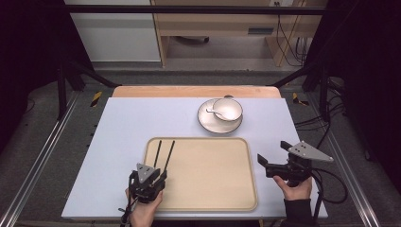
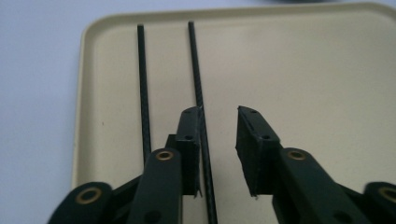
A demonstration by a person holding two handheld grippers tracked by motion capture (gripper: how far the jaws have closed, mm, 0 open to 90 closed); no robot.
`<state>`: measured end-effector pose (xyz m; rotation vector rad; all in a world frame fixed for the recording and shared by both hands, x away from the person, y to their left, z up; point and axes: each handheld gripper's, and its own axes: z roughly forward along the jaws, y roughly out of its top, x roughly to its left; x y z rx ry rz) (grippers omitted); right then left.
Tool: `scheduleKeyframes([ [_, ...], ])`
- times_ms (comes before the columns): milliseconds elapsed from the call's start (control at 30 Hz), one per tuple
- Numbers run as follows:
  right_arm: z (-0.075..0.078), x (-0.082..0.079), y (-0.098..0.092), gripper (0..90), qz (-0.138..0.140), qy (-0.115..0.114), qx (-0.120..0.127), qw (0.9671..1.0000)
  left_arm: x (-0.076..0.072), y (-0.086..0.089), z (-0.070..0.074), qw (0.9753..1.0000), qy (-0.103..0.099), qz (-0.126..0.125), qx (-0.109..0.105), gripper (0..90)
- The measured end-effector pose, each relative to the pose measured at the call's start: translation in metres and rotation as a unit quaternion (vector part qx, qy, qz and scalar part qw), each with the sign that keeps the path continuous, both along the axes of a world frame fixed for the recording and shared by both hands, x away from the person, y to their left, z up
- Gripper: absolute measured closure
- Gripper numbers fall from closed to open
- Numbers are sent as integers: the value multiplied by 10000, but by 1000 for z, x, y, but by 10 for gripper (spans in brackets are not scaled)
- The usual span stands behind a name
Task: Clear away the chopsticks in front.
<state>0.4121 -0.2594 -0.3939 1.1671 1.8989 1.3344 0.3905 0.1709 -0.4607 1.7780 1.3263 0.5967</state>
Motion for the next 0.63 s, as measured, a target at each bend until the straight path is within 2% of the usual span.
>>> scheduleKeyframes([
  [67,1,0,-1,31,-13,-30,2,10000,1,5,6,9997,-155,-173,-78,600],
  [233,1,-2,-3,31,-76,-46,34,10000,2,18,24,9972,-568,-482,-6,446],
  [300,1,-2,-4,31,-94,-78,26,9999,3,25,30,9955,-705,-618,-128,356],
  [333,1,-2,-4,31,-94,-78,26,9999,4,28,33,9948,-755,-671,-156,356],
  [367,1,-3,-5,31,-134,-94,23,9999,5,33,37,9939,-802,-719,-233,271],
  [400,1,-3,-5,31,-134,-94,23,9999,5,36,40,9935,-818,-739,-273,271],
  [433,1,-3,-6,32,-153,-110,44,9998,6,42,46,9929,-906,-714,-297,212],
  [500,1,-3,-7,32,-197,-124,32,9997,8,48,51,9927,-927,-728,-274,149],
  [633,0,-3,-9,32,-225,-124,48,9997,11,56,56,9921,-1001,-734,-195,106],
])
